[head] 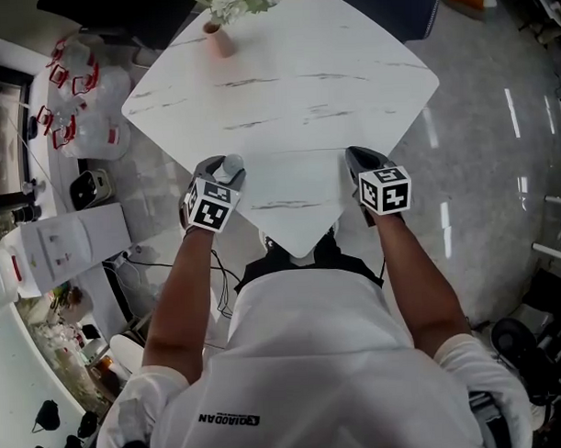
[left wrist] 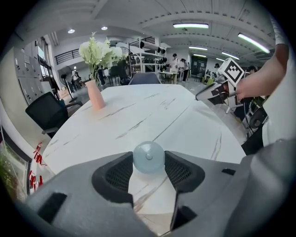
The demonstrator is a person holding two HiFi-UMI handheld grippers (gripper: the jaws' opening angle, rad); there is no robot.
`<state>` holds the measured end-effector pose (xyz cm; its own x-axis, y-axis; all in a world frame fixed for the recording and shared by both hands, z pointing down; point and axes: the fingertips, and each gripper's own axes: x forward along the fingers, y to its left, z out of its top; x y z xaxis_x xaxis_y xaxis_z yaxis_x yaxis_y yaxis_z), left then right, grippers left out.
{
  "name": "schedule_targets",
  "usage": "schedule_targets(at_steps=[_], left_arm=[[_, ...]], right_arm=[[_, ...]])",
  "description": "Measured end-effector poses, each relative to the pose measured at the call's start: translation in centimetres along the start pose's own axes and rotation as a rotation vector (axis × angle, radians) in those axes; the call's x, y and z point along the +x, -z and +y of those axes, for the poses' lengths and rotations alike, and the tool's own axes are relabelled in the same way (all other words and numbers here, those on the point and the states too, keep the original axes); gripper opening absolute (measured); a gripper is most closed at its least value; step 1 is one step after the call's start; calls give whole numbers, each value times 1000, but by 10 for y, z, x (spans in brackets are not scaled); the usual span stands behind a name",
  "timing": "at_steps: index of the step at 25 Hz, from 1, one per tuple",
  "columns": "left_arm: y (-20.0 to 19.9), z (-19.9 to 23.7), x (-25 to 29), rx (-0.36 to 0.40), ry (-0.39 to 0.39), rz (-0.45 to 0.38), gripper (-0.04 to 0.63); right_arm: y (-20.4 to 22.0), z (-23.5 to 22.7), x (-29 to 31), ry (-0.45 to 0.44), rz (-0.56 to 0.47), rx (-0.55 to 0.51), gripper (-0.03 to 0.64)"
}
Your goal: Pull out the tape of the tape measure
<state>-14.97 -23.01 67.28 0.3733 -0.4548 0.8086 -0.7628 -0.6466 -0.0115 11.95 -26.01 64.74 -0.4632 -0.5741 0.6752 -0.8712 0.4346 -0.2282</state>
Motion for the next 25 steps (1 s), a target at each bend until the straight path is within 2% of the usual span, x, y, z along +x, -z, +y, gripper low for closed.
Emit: schedule_targets(at_steps=[8, 15, 25], left_arm=[[12, -1, 16, -5, 53, 55, 224], [18, -1, 23, -10, 67, 85, 224], [17, -1, 19, -62, 99, 78, 225]], right_arm=[[20, -6, 21, 1, 74, 6, 18], [30, -8, 29, 2, 104, -6, 20], [30, -6, 30, -8, 122, -30, 28]])
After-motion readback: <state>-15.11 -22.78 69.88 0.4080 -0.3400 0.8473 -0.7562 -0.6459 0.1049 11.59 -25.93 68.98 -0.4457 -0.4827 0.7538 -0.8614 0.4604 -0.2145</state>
